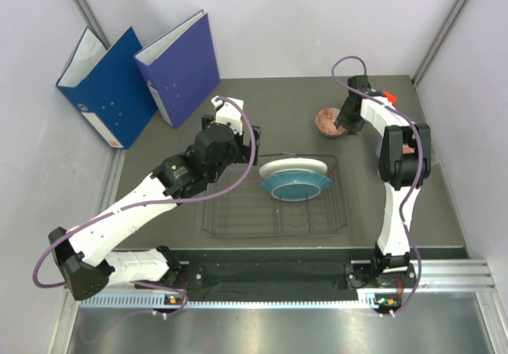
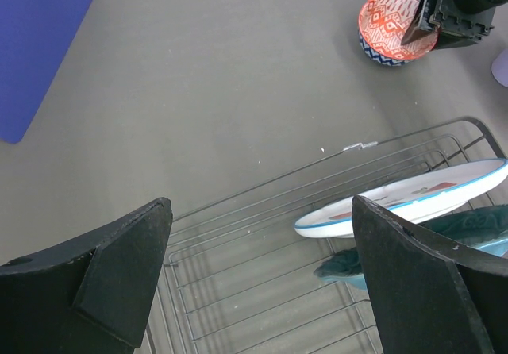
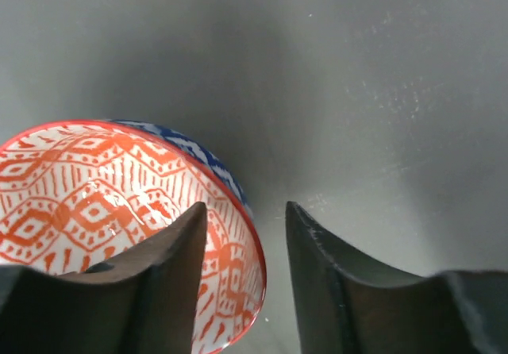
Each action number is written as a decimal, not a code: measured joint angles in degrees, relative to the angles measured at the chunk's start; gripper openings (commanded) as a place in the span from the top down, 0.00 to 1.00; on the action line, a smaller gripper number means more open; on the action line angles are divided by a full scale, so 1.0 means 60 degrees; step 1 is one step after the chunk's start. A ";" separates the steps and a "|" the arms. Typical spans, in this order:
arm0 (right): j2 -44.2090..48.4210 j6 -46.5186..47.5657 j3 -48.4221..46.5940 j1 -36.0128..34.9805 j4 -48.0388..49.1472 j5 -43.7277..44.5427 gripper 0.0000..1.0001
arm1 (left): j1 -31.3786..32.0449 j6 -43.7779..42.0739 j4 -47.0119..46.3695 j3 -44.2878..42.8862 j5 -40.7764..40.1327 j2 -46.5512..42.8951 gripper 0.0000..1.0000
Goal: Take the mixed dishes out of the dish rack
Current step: Place the bowl at the center of the board.
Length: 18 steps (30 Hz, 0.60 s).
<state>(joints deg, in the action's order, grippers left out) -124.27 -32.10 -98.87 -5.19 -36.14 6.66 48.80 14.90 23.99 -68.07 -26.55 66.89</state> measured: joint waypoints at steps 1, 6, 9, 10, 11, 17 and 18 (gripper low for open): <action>0.0000 -0.0007 0.0000 0.0000 -0.0011 0.0011 0.50 | 0.0000 -0.0004 -0.0004 0.0000 0.0004 0.0000 0.01; 0.0211 -0.0095 0.0000 0.0004 -0.0022 0.0138 0.44 | 0.0000 -0.0004 -0.0015 0.0051 0.0036 0.0000 0.01; 0.0652 -0.0193 -0.0007 0.0004 -0.0091 0.0182 0.44 | 0.0000 -0.0004 -0.0047 0.0062 0.0073 0.0004 0.01; 0.0878 -0.0215 -0.0044 0.0004 -0.0153 0.0226 0.44 | 0.0000 -0.0004 -0.0073 0.0062 0.0087 0.0004 0.01; 0.1115 -0.0255 -0.0120 0.0004 -0.0248 0.0280 0.44 | 0.0000 -0.0004 -0.0087 0.0062 0.0113 0.0004 0.01; 0.2954 -0.0426 -0.0954 -0.0047 -0.0277 0.0404 0.44 | 0.0000 -0.0033 -0.0226 0.0091 0.0211 0.0004 0.01; 0.3348 -0.0444 -0.0929 -0.0080 -0.0197 0.0364 0.44 | 0.0000 -0.0058 -0.0266 0.0120 0.0215 0.0004 0.01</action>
<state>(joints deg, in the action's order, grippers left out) -104.18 -34.76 -104.44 -5.67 -37.32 8.84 48.80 14.55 22.39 -67.35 -25.26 66.92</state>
